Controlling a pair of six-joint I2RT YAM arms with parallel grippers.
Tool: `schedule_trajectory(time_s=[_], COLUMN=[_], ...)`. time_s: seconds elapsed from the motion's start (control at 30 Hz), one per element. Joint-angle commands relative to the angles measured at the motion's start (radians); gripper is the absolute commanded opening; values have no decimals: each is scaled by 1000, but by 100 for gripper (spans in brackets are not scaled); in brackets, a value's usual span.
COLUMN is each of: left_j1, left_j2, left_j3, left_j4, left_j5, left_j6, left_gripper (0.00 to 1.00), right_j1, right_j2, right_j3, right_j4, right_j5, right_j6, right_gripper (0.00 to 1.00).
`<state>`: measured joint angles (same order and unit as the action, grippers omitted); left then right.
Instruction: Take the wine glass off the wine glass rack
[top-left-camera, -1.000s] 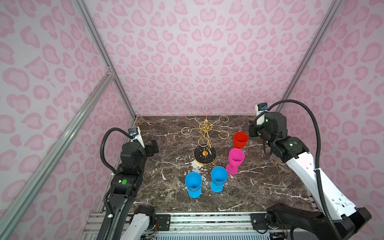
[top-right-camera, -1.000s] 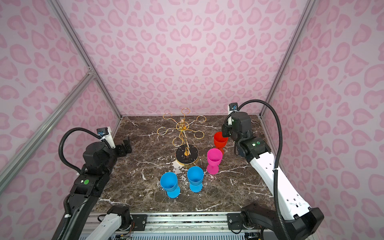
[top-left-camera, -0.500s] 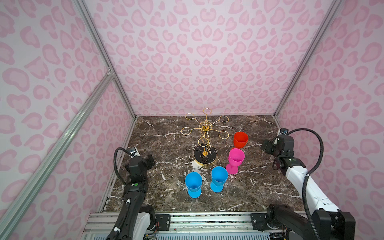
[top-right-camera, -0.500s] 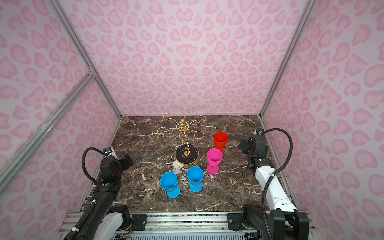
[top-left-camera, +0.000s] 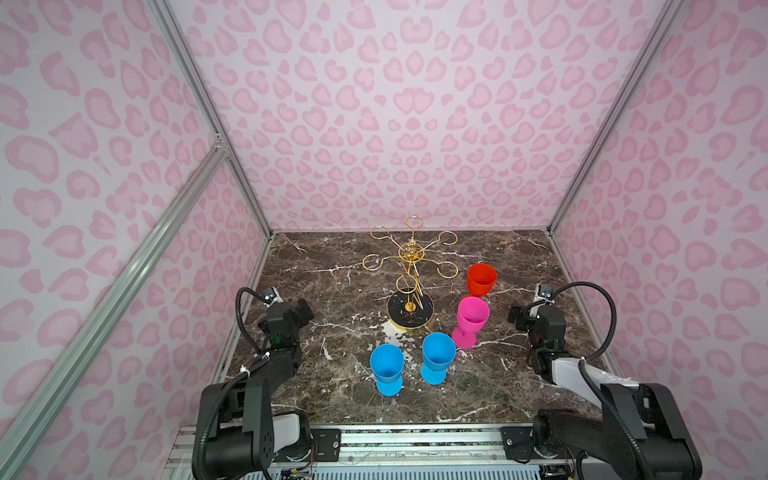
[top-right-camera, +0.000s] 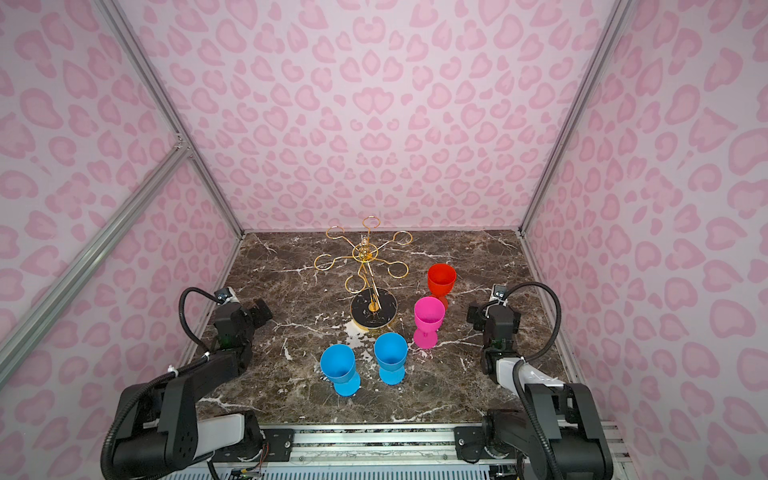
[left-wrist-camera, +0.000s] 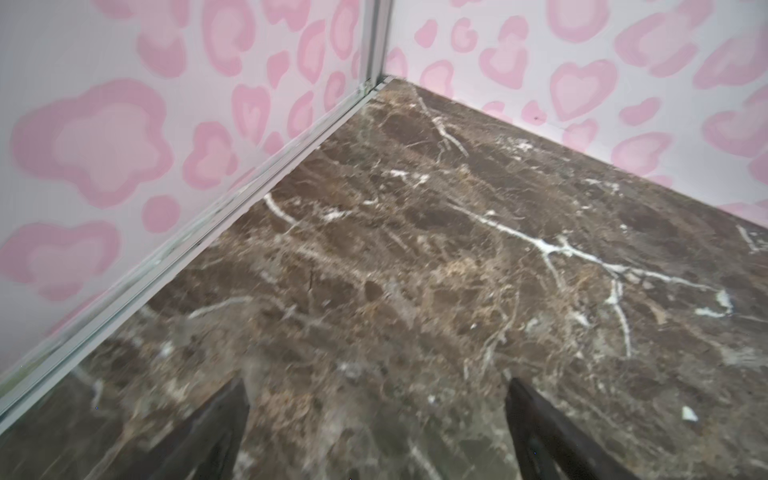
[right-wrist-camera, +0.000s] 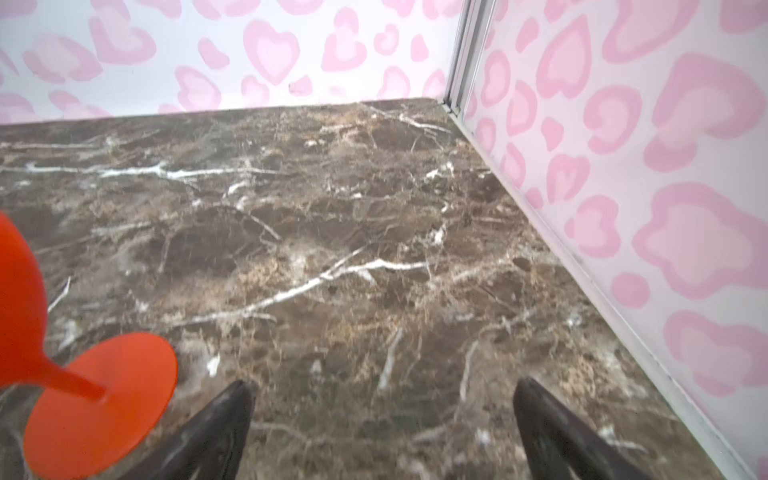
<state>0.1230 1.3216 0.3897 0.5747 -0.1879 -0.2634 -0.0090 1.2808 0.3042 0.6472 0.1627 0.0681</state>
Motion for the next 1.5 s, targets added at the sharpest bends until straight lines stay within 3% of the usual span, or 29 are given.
schedule_trajectory(time_s=[0.0,0.07,0.13,0.23,0.3,0.43,0.53,0.57,1.47], left_j1=[-3,-9,-26,-104,-132,-131,-125,-125,-118], left_j2=[78,120,141,138,132,129,162,146,149], left_j3=[60,108,126,71,41,5,-66,-54,-60], left_j4=[105,67,58,162,212,268,437,380,401], left_j5=[88,82,121,59,20,23,24,28,42], left_j6=[67,75,117,194,211,206,200,199,197], left_gripper=[98,98,98,98,98,98,98,98,98], right_j1=[-11,-18,7,66,63,58,57,54,56], right_j2=[78,151,229,291,259,274,256,254,253], right_j3=[44,37,27,5,40,23,40,39,35], right_j4=[123,217,326,439,316,376,307,310,317], right_j5=[44,32,6,113,123,112,107,104,107], right_j6=[26,51,-5,-38,-18,-16,-15,-16,-18], right_gripper=[100,100,100,100,100,100,100,100,100])
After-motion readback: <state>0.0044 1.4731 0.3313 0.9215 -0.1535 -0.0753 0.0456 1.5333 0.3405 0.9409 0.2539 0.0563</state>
